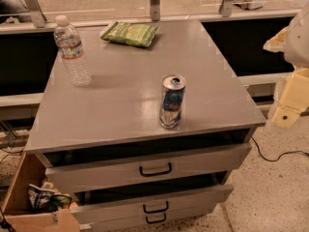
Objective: Move redbull can near green jalapeno chip bag
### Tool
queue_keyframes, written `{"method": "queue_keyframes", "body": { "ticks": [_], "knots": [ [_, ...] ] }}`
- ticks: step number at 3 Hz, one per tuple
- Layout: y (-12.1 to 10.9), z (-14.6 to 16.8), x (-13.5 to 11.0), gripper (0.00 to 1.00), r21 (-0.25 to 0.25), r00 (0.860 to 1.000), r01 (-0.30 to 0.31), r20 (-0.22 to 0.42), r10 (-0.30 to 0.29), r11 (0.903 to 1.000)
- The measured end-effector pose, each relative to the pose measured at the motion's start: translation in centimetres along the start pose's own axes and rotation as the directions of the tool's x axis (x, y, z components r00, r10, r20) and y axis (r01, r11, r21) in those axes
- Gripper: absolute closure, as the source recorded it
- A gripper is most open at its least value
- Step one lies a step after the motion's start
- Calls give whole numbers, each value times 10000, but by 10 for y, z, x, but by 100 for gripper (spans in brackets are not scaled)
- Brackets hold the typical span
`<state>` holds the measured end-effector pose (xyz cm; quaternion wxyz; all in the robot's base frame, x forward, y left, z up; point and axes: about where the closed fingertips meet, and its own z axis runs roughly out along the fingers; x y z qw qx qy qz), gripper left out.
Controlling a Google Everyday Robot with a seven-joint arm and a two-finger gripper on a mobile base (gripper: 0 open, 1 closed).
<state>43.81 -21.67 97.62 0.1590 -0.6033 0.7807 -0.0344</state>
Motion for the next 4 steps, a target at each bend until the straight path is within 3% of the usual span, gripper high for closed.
{"method": "queue_keyframes", "body": {
  "ticks": [1,2,3,4],
  "knots": [
    [0,0,0,0,2,10000,0,1,0,10000],
    [1,13,-12,0,-257,9971,-155,744,173,9995],
    [-1,41,-40,0,-803,9765,-379,2088,540,9961],
    [-4,64,-72,0,-1300,9290,-510,3576,948,9902]
  ]
}}
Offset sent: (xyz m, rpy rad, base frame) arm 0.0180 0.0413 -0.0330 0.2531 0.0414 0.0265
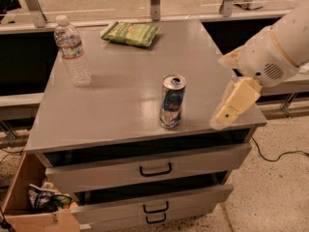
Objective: Move redbull can near green jalapeno chip bag
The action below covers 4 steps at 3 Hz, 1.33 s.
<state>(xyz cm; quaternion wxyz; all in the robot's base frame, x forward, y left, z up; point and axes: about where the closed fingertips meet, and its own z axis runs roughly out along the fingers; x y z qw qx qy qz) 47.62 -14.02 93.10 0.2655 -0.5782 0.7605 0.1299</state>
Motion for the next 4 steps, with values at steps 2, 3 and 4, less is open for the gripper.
{"method": "queue_keyframes", "body": {
  "ticks": [2,3,4],
  "knots": [
    [9,63,-37,0,-910,9404,-385,3335,669,9951],
    [11,81,-59,19,-1205,8966,-427,4333,913,9918],
    [13,90,-76,41,-1384,8623,-465,4944,1097,9893]
  ]
}}
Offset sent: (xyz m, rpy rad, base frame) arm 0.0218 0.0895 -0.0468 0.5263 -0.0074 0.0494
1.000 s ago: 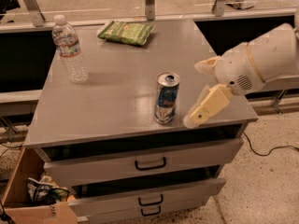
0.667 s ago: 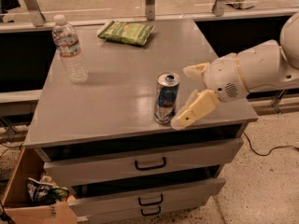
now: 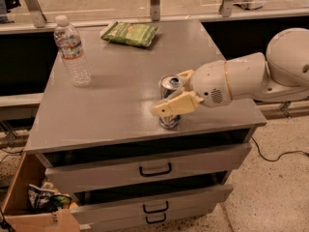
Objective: Move redbull can near green jalapeno chip bag
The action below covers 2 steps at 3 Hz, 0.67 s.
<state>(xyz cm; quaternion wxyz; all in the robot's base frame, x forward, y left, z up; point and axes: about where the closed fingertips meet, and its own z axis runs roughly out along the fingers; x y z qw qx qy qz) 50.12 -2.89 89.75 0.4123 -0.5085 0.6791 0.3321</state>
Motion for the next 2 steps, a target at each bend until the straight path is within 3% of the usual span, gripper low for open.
{"method": "queue_keyframes", "body": {
  "ticks": [1,2],
  "knots": [
    [-3,6,-3,64,-26,9984,-261,503,262,9997],
    [-18,-15,-13,87,440,9949,-141,1004,96,9989]
  ]
}}
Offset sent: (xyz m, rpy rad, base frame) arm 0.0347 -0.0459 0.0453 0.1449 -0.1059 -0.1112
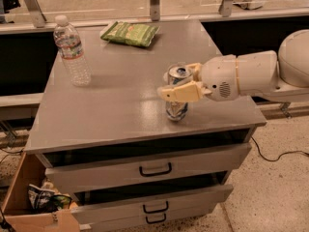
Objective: Move redbull can near green jalapeno chip bag
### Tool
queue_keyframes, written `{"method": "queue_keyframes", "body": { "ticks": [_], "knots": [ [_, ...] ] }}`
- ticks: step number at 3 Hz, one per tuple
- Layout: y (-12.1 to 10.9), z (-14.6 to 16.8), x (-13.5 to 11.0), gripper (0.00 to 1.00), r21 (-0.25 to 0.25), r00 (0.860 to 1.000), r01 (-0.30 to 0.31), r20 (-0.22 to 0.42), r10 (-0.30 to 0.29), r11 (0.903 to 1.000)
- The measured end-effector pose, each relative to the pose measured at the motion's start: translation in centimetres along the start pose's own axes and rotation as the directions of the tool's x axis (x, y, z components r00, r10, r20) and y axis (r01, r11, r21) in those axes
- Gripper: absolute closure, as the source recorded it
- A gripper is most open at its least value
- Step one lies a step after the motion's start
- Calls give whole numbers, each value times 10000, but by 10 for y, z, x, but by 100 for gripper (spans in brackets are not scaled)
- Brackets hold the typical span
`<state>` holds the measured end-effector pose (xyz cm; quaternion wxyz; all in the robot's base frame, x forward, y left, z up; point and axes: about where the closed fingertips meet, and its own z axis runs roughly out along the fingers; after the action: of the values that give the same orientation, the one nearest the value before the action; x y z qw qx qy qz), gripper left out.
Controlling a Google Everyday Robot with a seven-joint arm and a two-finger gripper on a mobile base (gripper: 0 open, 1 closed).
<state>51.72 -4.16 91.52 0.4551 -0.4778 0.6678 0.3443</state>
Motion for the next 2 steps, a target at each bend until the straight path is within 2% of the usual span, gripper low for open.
{"method": "queue_keyframes", "body": {
  "ticks": [1,2],
  "knots": [
    [-27,-42,-28,100,696,9963,766,331,-790,9946],
    [-34,-54,-49,100,970,9921,1088,516,-1142,9893]
  ]
}}
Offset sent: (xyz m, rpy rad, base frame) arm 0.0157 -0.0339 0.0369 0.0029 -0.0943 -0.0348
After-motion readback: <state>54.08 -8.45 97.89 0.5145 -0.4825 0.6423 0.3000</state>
